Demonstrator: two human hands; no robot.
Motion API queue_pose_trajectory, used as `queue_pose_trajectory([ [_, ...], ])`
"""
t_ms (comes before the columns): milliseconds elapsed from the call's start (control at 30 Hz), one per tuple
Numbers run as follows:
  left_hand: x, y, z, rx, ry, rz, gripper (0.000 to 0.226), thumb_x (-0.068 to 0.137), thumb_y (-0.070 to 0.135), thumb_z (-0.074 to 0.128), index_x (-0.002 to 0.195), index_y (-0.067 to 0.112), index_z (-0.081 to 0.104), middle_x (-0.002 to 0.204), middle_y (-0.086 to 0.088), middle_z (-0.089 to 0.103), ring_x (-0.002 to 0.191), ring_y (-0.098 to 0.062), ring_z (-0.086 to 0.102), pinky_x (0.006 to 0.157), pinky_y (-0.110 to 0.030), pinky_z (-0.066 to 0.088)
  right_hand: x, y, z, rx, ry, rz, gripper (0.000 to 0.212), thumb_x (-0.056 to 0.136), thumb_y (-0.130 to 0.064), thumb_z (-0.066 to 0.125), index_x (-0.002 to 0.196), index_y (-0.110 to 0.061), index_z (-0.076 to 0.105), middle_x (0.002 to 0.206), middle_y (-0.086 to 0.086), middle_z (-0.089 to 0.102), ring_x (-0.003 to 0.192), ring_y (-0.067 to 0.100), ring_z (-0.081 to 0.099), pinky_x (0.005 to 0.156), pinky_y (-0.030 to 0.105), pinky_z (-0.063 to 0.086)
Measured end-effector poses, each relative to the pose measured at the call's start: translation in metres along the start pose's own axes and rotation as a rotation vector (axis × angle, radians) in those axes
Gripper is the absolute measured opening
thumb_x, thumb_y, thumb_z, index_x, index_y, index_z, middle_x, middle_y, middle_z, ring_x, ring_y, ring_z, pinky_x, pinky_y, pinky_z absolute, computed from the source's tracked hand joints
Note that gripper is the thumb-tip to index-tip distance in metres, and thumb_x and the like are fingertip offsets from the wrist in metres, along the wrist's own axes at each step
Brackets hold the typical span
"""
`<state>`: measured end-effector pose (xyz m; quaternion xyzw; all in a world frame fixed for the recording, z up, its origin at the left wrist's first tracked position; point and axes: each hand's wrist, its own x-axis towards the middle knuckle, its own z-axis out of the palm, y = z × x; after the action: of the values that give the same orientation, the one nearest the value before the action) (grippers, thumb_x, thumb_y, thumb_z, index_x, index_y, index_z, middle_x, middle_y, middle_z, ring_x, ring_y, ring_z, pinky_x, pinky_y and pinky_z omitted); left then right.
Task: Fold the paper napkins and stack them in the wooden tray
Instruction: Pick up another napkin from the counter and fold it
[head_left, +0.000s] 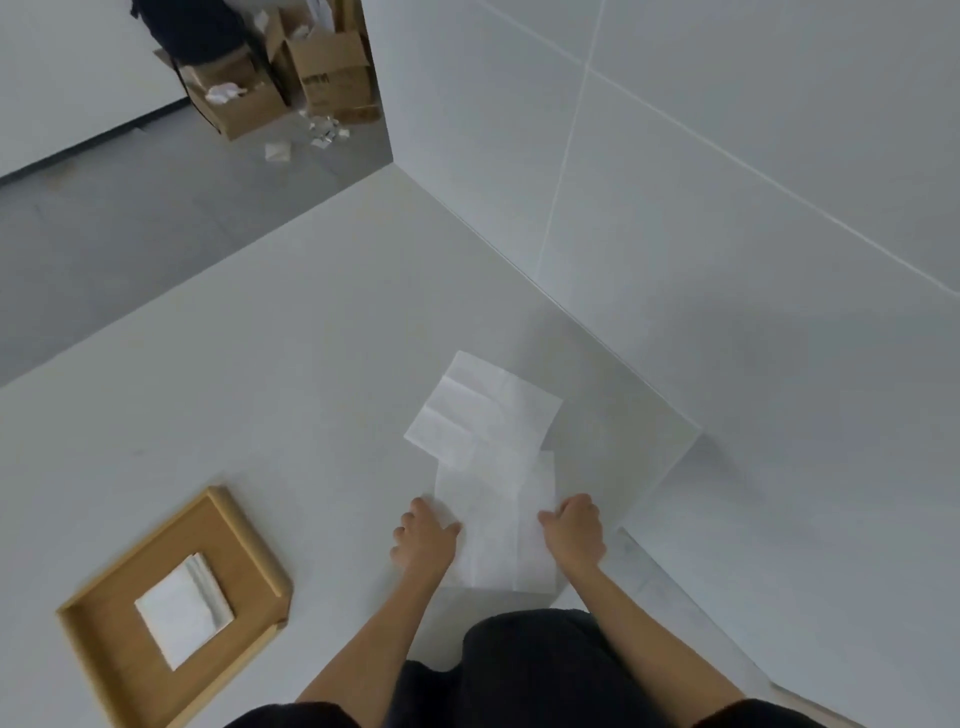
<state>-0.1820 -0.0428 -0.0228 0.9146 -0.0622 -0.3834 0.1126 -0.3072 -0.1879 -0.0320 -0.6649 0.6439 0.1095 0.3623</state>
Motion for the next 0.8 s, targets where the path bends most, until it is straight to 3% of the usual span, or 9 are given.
queue_pose_trajectory([
  [100,-0.003,-0.008,0.018,-0.021,0.059,-0.021,0.053,0.099,0.031,0.061,0.139,0.005,0.037,0.135,-0.015,0.057,0.124,-0.035,0.054,0.104,-0.045,0.046,0.001,0.000,0.003,-0.112,-0.021,-0.041,0.025,0.099,-0.026,0.057,0.117,-0.010,0.057,0.121,0.009,0.058,0.107,0.026,0.061,0.084,0.036,0.051],
  [200,-0.001,-0.015,0.023,-0.062,0.059,-0.004,0.034,0.099,0.024,0.058,0.126,0.005,0.052,0.124,-0.015,0.061,0.118,-0.034,0.056,0.101,-0.044,0.048,0.003,0.004,0.001,-0.128,-0.038,-0.075,0.019,0.100,-0.026,0.056,0.114,-0.012,0.059,0.120,0.007,0.057,0.106,0.024,0.061,0.088,0.037,0.052],
  [300,-0.005,-0.017,0.024,-0.081,0.055,0.017,0.011,0.095,0.017,0.054,0.100,0.010,0.061,0.109,-0.012,0.062,0.107,-0.033,0.058,0.097,-0.043,0.050,0.001,0.009,0.001,-0.122,-0.045,-0.130,0.012,0.099,-0.020,0.056,0.107,-0.013,0.060,0.113,0.005,0.059,0.102,0.023,0.061,0.084,0.035,0.052],
  [433,-0.013,-0.016,0.026,-0.223,0.064,0.033,0.005,0.090,0.008,0.052,0.093,0.010,0.057,0.100,-0.012,0.060,0.098,-0.033,0.058,0.086,-0.037,0.047,-0.001,0.014,-0.001,-0.040,-0.047,-0.212,0.003,0.097,-0.013,0.054,0.098,-0.014,0.052,0.092,0.003,0.062,0.080,0.019,0.058,0.072,0.034,0.051],
  [500,-0.019,-0.020,0.027,-0.423,0.062,0.019,0.008,0.089,0.003,0.055,0.094,0.008,0.053,0.090,-0.009,0.059,0.088,-0.029,0.059,0.076,-0.037,0.050,-0.005,0.015,-0.002,0.037,-0.069,-0.256,0.009,0.097,-0.009,0.052,0.101,-0.015,0.048,0.092,0.004,0.061,0.075,0.016,0.056,0.071,0.034,0.050],
  [567,-0.025,-0.029,0.026,-0.614,0.038,-0.014,0.019,0.090,0.002,0.056,0.105,0.011,0.048,0.095,-0.006,0.056,0.087,-0.026,0.057,0.072,-0.034,0.049,-0.013,0.016,-0.003,0.124,-0.105,-0.323,0.017,0.098,-0.006,0.051,0.110,-0.018,0.046,0.101,0.006,0.062,0.078,0.015,0.058,0.073,0.032,0.051],
  [667,-0.034,-0.047,0.018,-0.826,-0.016,-0.009,0.039,0.094,0.004,0.057,0.124,0.019,0.039,0.105,-0.008,0.057,0.090,-0.023,0.061,0.069,-0.030,0.054,-0.027,0.011,0.000,0.161,-0.176,-0.493,0.034,0.099,0.000,0.044,0.125,-0.021,0.048,0.123,0.006,0.061,0.106,0.021,0.062,0.092,0.037,0.054],
  [733,-0.041,-0.063,0.009,-0.866,-0.082,0.015,0.049,0.094,0.004,0.058,0.131,0.027,0.035,0.108,-0.011,0.057,0.091,-0.026,0.064,0.063,-0.026,0.055,-0.037,0.002,0.002,0.153,-0.245,-0.607,0.044,0.096,0.006,0.041,0.127,-0.023,0.055,0.132,-0.003,0.060,0.119,0.020,0.059,0.107,0.038,0.048],
  [800,-0.049,-0.087,0.002,-0.828,-0.173,0.039,0.055,0.094,0.007,0.060,0.138,0.030,0.036,0.116,-0.012,0.055,0.098,-0.027,0.063,0.066,-0.025,0.057,-0.049,-0.014,0.008,0.129,-0.327,-0.718,0.050,0.093,0.009,0.041,0.124,-0.025,0.062,0.131,-0.011,0.060,0.117,0.012,0.059,0.109,0.033,0.046],
])
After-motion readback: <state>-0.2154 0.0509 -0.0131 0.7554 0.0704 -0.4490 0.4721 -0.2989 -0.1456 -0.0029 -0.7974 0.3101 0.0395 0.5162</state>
